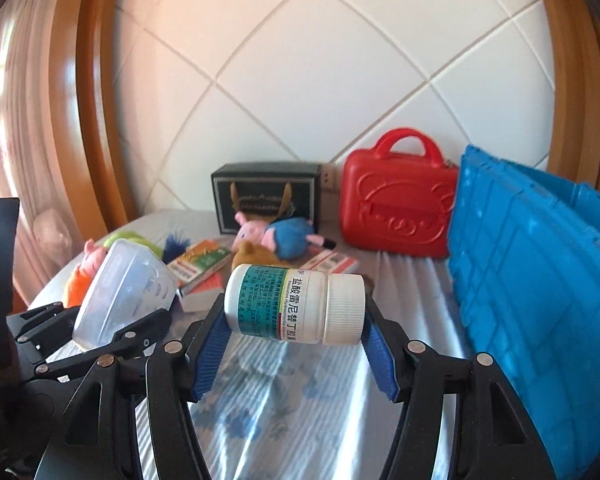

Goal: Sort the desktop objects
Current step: 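Carry the clear box and pill bottle with both tools over the blue bin, then open both tools to drop the clear box and pill bottle into the bin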

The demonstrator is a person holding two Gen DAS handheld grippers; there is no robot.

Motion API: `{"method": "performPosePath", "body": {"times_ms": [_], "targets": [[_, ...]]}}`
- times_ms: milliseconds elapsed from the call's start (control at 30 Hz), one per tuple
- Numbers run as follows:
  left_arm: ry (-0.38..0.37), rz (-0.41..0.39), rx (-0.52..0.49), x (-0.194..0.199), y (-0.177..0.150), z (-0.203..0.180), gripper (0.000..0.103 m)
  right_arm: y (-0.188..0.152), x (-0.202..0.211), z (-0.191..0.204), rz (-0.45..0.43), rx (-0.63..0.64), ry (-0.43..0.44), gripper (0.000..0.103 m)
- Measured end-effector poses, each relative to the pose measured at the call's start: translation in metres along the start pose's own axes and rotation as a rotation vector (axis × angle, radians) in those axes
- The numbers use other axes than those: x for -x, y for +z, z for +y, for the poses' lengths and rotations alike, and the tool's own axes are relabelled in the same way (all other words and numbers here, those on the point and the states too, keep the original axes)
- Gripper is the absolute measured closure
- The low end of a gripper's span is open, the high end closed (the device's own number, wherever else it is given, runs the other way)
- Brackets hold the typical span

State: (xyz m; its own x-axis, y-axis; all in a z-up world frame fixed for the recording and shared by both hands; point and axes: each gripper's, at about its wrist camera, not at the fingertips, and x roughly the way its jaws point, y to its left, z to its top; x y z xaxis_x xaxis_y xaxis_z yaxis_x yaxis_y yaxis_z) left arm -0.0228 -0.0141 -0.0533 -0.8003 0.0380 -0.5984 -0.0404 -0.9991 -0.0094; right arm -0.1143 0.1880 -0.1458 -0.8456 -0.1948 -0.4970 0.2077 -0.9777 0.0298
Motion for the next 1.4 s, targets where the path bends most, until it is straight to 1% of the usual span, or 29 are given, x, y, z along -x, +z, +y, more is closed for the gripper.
{"method": "performPosePath", "body": {"times_ms": [133, 333, 433, 567, 667, 733, 867, 967, 1033, 1100, 1167, 1267, 1300, 1333, 1367, 1400], "targets": [[-0.070, -0.086, -0.058, 0.028, 0.025, -0.051, 0.070, 0.019, 0.048, -0.037, -0.081, -0.035, -0.053, 0.041], [-0.216, -0.150, -0.126, 0.053, 0.049, -0.140, 0.070, 0.028, 0.112, -0.104, -0.137, -0.085, -0.204, 0.041], [-0.279, -0.167, -0.169, 0.064, 0.057, -0.191, 0.070, 0.026, 0.144, -0.139, -0.149, -0.111, -0.272, 0.041], [-0.378, -0.191, -0.211, 0.084, 0.059, -0.250, 0.070, 0.019, 0.188, -0.191, -0.174, -0.143, -0.383, 0.041], [-0.423, -0.198, -0.259, 0.096, 0.055, -0.289, 0.070, 0.010, 0.212, -0.228, -0.168, -0.164, -0.449, 0.041], [-0.444, -0.182, -0.293, 0.099, 0.051, -0.313, 0.070, 0.001, 0.222, -0.252, -0.158, -0.190, -0.488, 0.041], [-0.466, -0.114, -0.347, 0.099, 0.038, -0.345, 0.070, -0.016, 0.231, -0.285, -0.141, -0.219, -0.530, 0.041], [-0.478, -0.064, -0.376, 0.097, 0.028, -0.359, 0.070, -0.026, 0.229, -0.303, -0.121, -0.223, -0.551, 0.041], [-0.475, -0.045, -0.389, 0.096, 0.022, -0.367, 0.070, -0.032, 0.228, -0.311, -0.109, -0.229, -0.555, 0.041], [-0.451, -0.025, -0.402, 0.095, 0.020, -0.374, 0.070, -0.036, 0.225, -0.320, -0.099, -0.235, -0.554, 0.041], [-0.444, -0.028, -0.394, 0.096, 0.020, -0.375, 0.070, -0.039, 0.223, -0.324, -0.092, -0.232, -0.564, 0.041], [-0.436, -0.008, -0.398, 0.094, 0.020, -0.376, 0.069, -0.040, 0.220, -0.327, -0.091, -0.207, -0.612, 0.041], [-0.433, -0.005, -0.401, 0.094, 0.019, -0.377, 0.066, -0.041, 0.219, -0.328, -0.094, -0.198, -0.635, 0.039], [-0.429, -0.008, -0.406, 0.094, 0.019, -0.378, 0.060, -0.042, 0.219, -0.332, -0.098, -0.189, -0.654, 0.036], [-0.426, -0.011, -0.413, 0.095, 0.019, -0.378, 0.056, -0.042, 0.219, -0.333, -0.099, -0.181, -0.674, 0.027], [-0.426, -0.014, -0.416, 0.096, 0.019, -0.379, 0.047, -0.042, 0.219, -0.334, -0.101, -0.177, -0.682, 0.015]]}}
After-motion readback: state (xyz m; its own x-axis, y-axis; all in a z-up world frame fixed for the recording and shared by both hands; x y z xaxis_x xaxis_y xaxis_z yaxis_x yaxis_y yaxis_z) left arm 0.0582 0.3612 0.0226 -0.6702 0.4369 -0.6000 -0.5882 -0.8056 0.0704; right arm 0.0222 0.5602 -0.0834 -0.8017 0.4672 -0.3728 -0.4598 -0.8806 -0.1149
